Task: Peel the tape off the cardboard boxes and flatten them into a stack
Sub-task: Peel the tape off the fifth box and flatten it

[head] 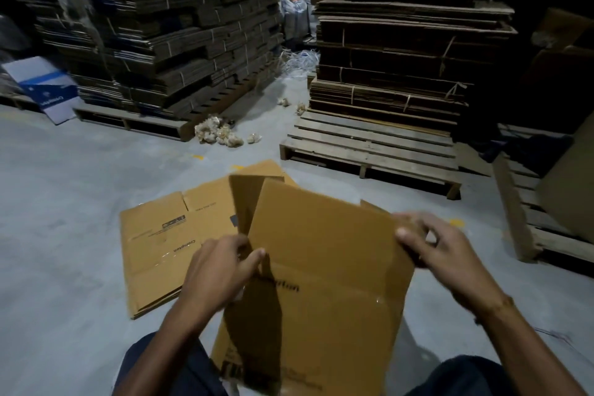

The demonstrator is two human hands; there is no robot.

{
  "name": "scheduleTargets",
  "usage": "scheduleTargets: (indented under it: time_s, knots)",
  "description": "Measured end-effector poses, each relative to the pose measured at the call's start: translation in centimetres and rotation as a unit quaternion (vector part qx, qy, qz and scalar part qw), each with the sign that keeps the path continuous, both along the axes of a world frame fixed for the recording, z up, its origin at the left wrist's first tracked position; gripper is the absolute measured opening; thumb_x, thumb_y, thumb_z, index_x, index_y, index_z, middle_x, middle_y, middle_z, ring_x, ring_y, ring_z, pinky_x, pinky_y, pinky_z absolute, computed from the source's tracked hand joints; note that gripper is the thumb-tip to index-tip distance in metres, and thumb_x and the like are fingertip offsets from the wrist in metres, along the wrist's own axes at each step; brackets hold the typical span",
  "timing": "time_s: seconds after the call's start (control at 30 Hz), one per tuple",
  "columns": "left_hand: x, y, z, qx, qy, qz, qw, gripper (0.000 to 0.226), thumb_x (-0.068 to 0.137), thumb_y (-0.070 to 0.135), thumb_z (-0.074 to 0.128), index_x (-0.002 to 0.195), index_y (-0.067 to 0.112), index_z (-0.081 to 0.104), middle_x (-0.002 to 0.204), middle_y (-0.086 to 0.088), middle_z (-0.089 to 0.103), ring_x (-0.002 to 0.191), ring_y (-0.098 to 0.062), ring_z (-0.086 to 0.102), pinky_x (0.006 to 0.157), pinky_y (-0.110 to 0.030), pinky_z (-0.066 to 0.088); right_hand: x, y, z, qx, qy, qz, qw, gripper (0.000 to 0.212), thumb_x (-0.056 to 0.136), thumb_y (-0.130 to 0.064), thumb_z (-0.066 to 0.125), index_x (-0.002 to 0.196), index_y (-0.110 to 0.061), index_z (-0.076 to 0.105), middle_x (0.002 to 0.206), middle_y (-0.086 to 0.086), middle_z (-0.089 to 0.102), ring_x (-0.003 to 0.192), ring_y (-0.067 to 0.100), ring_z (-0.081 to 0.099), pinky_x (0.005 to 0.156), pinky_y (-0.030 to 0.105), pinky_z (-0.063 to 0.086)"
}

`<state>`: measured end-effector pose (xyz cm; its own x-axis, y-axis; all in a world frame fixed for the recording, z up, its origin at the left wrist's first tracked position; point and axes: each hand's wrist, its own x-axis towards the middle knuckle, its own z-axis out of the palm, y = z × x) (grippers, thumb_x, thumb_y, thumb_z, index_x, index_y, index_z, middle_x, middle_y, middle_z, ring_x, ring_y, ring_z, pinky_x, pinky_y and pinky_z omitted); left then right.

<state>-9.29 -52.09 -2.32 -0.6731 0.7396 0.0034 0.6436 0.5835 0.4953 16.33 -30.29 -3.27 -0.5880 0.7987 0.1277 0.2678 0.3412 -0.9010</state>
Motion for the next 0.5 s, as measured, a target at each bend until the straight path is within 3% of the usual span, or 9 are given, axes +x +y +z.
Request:
scheduleTargets:
  time_s: [0.07,0.1,0.2,0.27,0.33,0.4,0.5]
  knots:
    - [-0.5,1.9,2.3,-0.016,0.031,-0.027,0.999,0.025,0.094,0.050,0.062,0.088,0.027,0.071,0.068,0.011,0.068,0.058,-0.003,0.064,0.049,-0.022,0.047,-1.1,1.8,2.9,-0.027,0.034,-0.024,0.999,0.024,0.099,-0.028,0.061,0.100,-0.004,0.057,0.101,0.016,0.063,0.085,0.021,0.068,0.067,0.040,0.060]
    - [-1.0,3.1,3.0,-0.014,0.035,-0.035,0.999,0.027,0.093,0.050,0.064,0.083,0.027,0.072,0.066,0.009,0.069,0.058,-0.006,0.065,0.053,-0.028,0.053,-1.7,3.1,4.2,-0.038,0.040,-0.034,0.998,0.025,0.100,-0.026,0.060,0.097,-0.002,0.052,0.095,0.018,0.062,0.079,0.020,0.067,0.062,0.037,0.058]
    - [-2.9,6.2,3.1,-0.009,0.039,-0.047,0.998,0.024,0.090,0.049,0.069,0.082,0.027,0.074,0.074,0.007,0.072,0.067,-0.012,0.067,0.067,-0.039,0.060,-4.1,7.0,5.8,-0.069,0.015,-0.055,0.996,0.021,0.101,-0.029,0.061,0.099,-0.009,0.055,0.096,0.014,0.064,0.079,0.023,0.066,0.062,0.042,0.056]
    - [-4.1,7.5,1.5,-0.031,0.014,-0.043,0.998,0.019,0.089,0.046,0.071,0.085,0.028,0.070,0.085,0.004,0.073,0.074,-0.014,0.066,0.070,-0.039,0.059,-5.7,8.4,4.4,-0.103,0.006,-0.070,0.992,0.016,0.100,-0.028,0.062,0.103,-0.014,0.058,0.098,0.012,0.065,0.079,0.023,0.064,0.062,0.037,0.054]
    - [-5.0,8.3,-0.4,-0.022,-0.005,-0.015,1.000,0.020,0.089,0.045,0.072,0.088,0.028,0.062,0.094,0.000,0.072,0.078,-0.018,0.066,0.069,-0.038,0.058,-7.1,8.3,2.1,-0.137,0.037,-0.097,0.985,0.023,0.099,-0.024,0.063,0.116,-0.009,0.058,0.097,0.007,0.067,0.079,0.019,0.064,0.060,0.031,0.052]
    - [-6.0,8.6,-1.5,0.005,-0.008,0.016,1.000,0.022,0.091,0.044,0.070,0.093,0.026,0.057,0.096,-0.002,0.071,0.077,-0.023,0.067,0.069,-0.042,0.059,-8.0,7.9,-0.1,-0.114,0.049,-0.102,0.987,0.033,0.098,-0.020,0.064,0.127,-0.008,0.054,0.102,0.002,0.066,0.088,0.020,0.064,0.067,0.030,0.053]
    - [-7.7,8.8,-1.9,0.038,-0.081,0.016,0.996,0.030,0.090,0.036,0.073,0.110,0.025,0.053,0.094,-0.004,0.073,0.072,-0.024,0.071,0.068,-0.048,0.062,-8.2,6.5,-2.4,-0.074,-0.010,-0.059,0.995,0.056,0.096,-0.025,0.067,0.145,-0.024,0.040,0.128,-0.006,0.055,0.109,0.017,0.058,0.089,0.038,0.053]
